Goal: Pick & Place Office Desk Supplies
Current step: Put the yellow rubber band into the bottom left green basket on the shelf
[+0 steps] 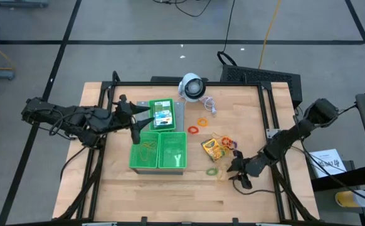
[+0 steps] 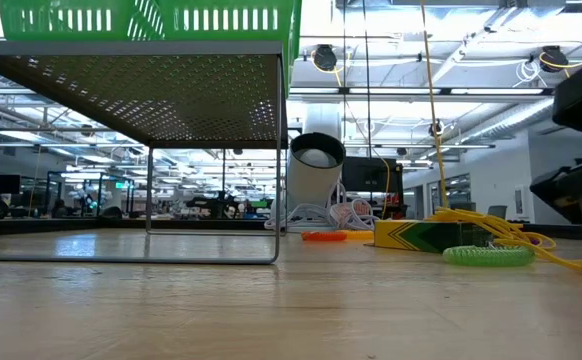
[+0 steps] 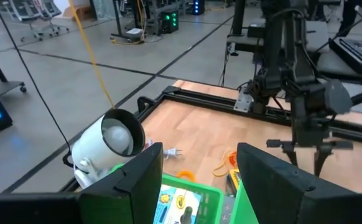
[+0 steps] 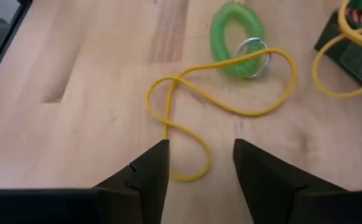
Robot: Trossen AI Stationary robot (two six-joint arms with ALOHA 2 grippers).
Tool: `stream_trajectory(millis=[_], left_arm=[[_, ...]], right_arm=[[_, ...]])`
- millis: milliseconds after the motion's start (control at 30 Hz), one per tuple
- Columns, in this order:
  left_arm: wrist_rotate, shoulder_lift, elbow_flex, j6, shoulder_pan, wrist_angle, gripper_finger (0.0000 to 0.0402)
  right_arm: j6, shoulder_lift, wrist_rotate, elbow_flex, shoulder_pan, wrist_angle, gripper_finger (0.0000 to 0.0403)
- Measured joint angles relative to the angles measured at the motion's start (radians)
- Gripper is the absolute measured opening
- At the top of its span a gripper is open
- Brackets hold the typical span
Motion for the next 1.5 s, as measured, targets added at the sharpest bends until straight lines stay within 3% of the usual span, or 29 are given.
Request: stream_trajectory(millis=[333,733,833,1000,1333,1500], left_arm=[[0.0,0.0,0.0,-0.086,0.005,0.0,0.0214],[0.0,0.0,0.0,-0.114,0.005,0.057,0.0214],[0.0,0.0,0.0,-0.088,0.005,0.073,0.0214],[0.0,0.0,0.0,-0.065,0.005,0.09,0.0214],[0.0,0.0,0.0,-0.066,0.005,0.1,0.0214],[0.0,0.014,0.0,-0.061,0.007,0.1,0.0214]], right_arm=[[-0.086,0.132,0.064,0.004,0.018,-0.053,0.0156],[-0.125,0.163,0.066,0.006,0.041,-0.151,0.0014],[-0.12,0.163,0.074,0.004,0.042,-0.146,0.0005],[-0.142,0.091,0.089,-0.002,0.044,-0.139,0.0001],[-0.297,-0.216,0.19,-0.004,0.044,-0.137,0.0],[-0.355,-0.309,0.225,-0.004,0.045,-0.119,0.0]])
